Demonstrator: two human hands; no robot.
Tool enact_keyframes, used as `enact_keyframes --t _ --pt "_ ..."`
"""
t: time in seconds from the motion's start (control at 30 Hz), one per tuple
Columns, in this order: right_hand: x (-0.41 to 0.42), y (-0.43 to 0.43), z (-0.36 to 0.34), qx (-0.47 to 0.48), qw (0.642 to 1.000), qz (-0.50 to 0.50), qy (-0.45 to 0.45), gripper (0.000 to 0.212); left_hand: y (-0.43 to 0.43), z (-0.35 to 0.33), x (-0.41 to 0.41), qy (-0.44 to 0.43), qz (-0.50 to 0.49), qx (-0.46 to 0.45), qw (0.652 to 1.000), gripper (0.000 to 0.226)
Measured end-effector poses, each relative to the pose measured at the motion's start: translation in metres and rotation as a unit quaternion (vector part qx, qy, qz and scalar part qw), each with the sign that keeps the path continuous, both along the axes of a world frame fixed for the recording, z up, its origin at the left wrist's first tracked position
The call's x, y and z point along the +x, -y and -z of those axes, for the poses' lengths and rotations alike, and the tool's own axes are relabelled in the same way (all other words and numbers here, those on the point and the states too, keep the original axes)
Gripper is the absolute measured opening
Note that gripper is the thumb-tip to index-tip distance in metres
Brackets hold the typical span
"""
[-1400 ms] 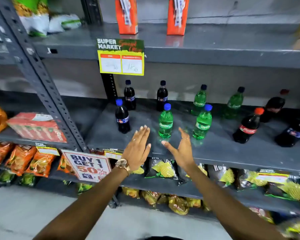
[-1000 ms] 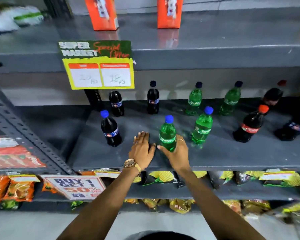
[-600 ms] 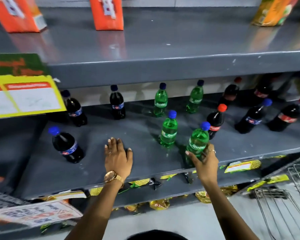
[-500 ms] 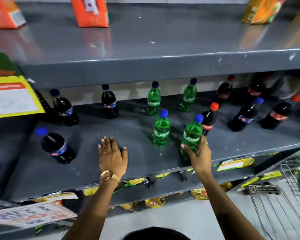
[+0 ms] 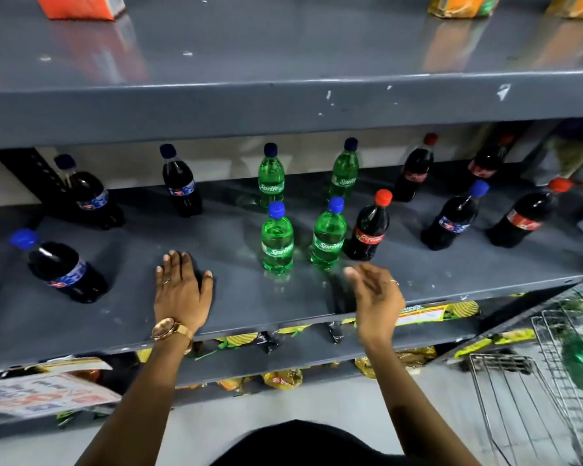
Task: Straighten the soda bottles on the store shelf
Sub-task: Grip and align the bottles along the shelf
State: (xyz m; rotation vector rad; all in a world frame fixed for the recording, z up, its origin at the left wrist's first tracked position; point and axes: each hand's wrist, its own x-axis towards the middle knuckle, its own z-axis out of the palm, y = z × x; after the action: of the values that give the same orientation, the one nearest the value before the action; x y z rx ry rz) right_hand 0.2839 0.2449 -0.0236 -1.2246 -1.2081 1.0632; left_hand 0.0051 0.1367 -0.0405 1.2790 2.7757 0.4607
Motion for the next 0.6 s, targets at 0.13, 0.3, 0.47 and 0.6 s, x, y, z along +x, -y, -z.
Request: enact_keyframes --t 0.13,0.3,0.47,0.6 --pt "0.059 -0.058 -0.007 0.032 0.986 0.163 0.016 0.048 0.000 0.002 0.001 0.000 0.003 -0.013 1.000 0.065" --pt "0.089 -0.135 -0.014 -0.031 0.987 0.130 0.085 0.089 0.000 0.001 0.002 0.005 0.003 -0.011 1.000 0.064" --pt "0.103 -0.150 -0.010 -0.047 0.984 0.119 0.126 0.058 0.002 -0.002 0.004 0.010 0.006 -0.013 1.000 0.063" --pt "0.097 -0.099 -0.019 -0.033 0.985 0.099 0.136 0.051 0.004 -0.005 0.003 0.015 0.015 -0.021 1.000 0.064"
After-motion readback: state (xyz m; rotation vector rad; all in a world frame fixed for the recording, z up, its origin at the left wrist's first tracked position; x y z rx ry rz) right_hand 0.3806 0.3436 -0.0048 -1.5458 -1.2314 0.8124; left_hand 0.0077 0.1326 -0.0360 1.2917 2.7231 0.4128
